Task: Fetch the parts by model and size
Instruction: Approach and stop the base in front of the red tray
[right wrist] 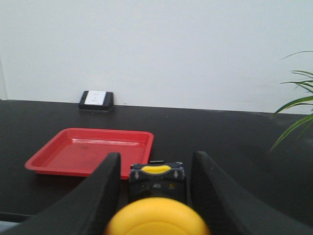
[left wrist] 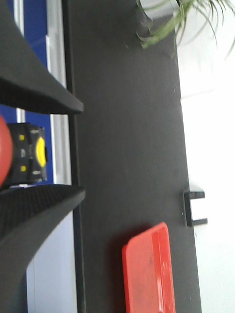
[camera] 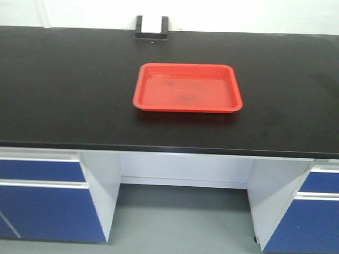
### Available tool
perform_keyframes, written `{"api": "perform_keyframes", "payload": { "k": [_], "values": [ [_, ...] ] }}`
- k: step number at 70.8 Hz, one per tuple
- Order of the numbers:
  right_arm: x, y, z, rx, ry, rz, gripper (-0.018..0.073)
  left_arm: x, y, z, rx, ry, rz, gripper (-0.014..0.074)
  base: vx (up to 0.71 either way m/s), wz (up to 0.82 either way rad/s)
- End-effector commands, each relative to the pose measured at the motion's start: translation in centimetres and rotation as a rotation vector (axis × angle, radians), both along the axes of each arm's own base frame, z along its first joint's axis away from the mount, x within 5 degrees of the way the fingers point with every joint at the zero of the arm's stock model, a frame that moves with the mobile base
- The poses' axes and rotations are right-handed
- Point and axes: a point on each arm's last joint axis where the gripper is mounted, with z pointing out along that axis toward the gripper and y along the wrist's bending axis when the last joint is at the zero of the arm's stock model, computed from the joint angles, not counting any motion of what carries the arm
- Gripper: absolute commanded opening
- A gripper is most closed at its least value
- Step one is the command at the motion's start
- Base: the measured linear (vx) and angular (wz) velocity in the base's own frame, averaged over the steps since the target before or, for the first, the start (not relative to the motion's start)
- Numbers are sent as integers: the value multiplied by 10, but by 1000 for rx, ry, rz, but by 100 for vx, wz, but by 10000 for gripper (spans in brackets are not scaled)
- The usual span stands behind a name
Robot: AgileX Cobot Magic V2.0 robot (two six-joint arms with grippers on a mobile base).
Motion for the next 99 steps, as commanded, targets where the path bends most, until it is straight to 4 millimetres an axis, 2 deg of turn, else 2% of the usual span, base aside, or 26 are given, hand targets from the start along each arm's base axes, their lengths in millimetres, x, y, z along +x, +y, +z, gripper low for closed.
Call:
{"api": "perform_keyframes", "payload": {
  "k": [1,99],
  "values": [
    [0,0,14,2,-91,-1,-6,0,0,16,-2,-104,-7,-4,13,-24],
    [0,0,14,2,-91,-1,-6,0,0,16,-2,-104,-7,-4,13,-2]
  ]
}}
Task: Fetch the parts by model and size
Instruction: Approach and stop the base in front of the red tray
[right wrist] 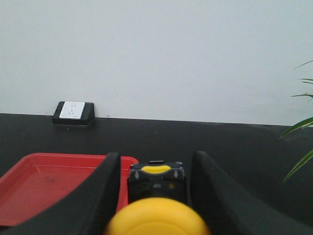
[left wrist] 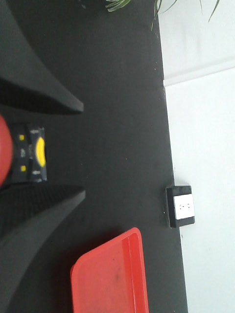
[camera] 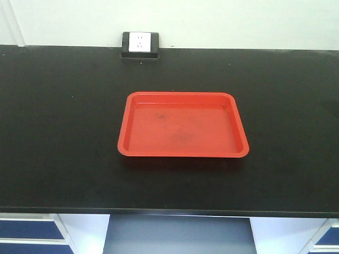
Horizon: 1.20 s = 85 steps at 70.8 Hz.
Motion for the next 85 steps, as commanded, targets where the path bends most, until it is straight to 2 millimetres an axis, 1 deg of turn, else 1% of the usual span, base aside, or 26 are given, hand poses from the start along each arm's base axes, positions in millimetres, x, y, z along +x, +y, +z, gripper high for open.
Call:
{"api": "perform_keyframes", "payload": {
  "k": [1,85],
  "values": [
    [0,0,14,2,-91,-1,-6,0,0,16,-2,-104,-7,-4,10,0],
    [0,0,14,2,-91,-1,-6,0,0,16,-2,-104,-7,-4,6,-2]
  ]
}}
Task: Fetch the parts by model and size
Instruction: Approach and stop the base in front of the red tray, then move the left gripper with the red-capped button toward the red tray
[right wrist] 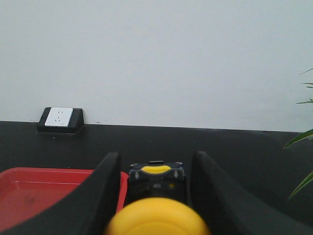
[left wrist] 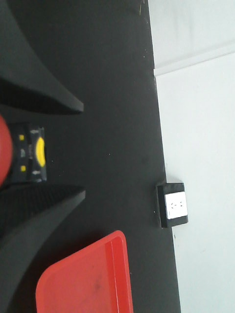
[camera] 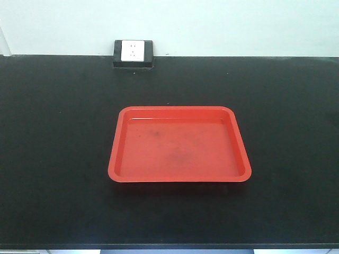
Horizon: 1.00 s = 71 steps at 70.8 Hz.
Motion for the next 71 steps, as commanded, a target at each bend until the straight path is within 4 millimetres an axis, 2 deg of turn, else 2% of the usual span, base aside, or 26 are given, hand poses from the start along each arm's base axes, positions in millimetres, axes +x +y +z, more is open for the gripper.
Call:
{"api": "perform_keyframes", "payload": {
  "k": [1,71],
  "values": [
    [0,0,14,2,-91,-1,-6,0,0,16,-2,-104,-7,-4,4,-1],
    [0,0,14,2,-90,-1,-6,0,0,16,-2,-105,-7,-4,3,0]
  ]
}}
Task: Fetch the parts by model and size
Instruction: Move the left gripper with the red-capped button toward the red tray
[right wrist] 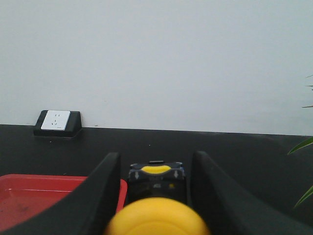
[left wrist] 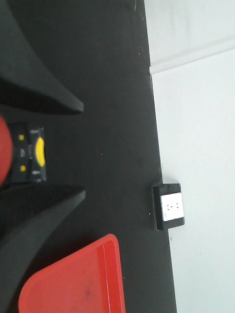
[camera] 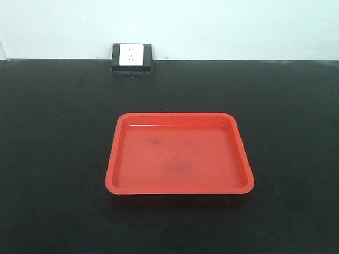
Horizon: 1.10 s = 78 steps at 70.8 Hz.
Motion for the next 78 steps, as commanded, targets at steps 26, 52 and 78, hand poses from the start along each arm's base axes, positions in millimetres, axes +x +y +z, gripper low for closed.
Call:
{"api": "perform_keyframes", "payload": {
  "k": [26,52,78],
  "values": [
    [0,0,15,2,-92,-1,-6,0,0,16,-2,-104,-7,-4,0,0],
    [0,0,15,2,-92,0,-6,0,0,16,-2,-104,-7,-4,0,0],
    [0,0,15,2,-92,0,-6,0,0,16,-2,-108,-7,-4,0,0]
  ]
}}
